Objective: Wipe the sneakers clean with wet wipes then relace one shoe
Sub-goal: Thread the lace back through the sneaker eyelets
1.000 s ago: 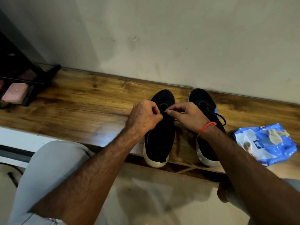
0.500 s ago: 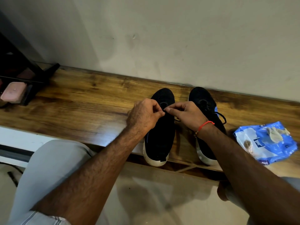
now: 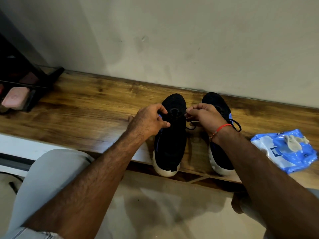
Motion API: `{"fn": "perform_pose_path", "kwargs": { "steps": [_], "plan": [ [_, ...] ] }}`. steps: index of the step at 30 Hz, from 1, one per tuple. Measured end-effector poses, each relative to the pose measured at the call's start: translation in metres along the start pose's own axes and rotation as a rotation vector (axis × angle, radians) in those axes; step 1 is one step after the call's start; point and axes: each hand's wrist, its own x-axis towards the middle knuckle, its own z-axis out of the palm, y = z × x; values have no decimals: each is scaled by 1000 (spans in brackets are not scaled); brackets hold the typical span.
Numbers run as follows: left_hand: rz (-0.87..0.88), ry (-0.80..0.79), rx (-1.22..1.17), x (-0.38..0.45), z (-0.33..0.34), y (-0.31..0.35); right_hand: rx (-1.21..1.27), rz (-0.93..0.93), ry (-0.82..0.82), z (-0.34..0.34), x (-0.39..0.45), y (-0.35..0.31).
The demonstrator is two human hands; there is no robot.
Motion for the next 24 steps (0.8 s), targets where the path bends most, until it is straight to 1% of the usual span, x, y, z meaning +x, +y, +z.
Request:
{"fn": "perform_pose_path", "kwargs": {
  "steps": [4,7,11,14,19,22,24],
  "plan": [
    [-29,-51,20,2,-4,-8,-20,-21,60,-2,1,-1],
    [-81,-62,13,3,-5,-8,10,-78,165,-1,4,0],
    [-123,-112,-18,1,0,-8,209,-153,293,-5,9,-3],
    [-153,-107,-60,-2,6,-9,330,-162,312,-8,12,-4],
    [-170,-64,-79,-3,10,-4,233,-136,236,-3,12,3],
    [-184,-38,-29,-6,12,-7,18,-213,249,0,7,5],
    [-242,-59,-6,-8,11,-7,-78,-271,259,1,5,4]
  ]
}}
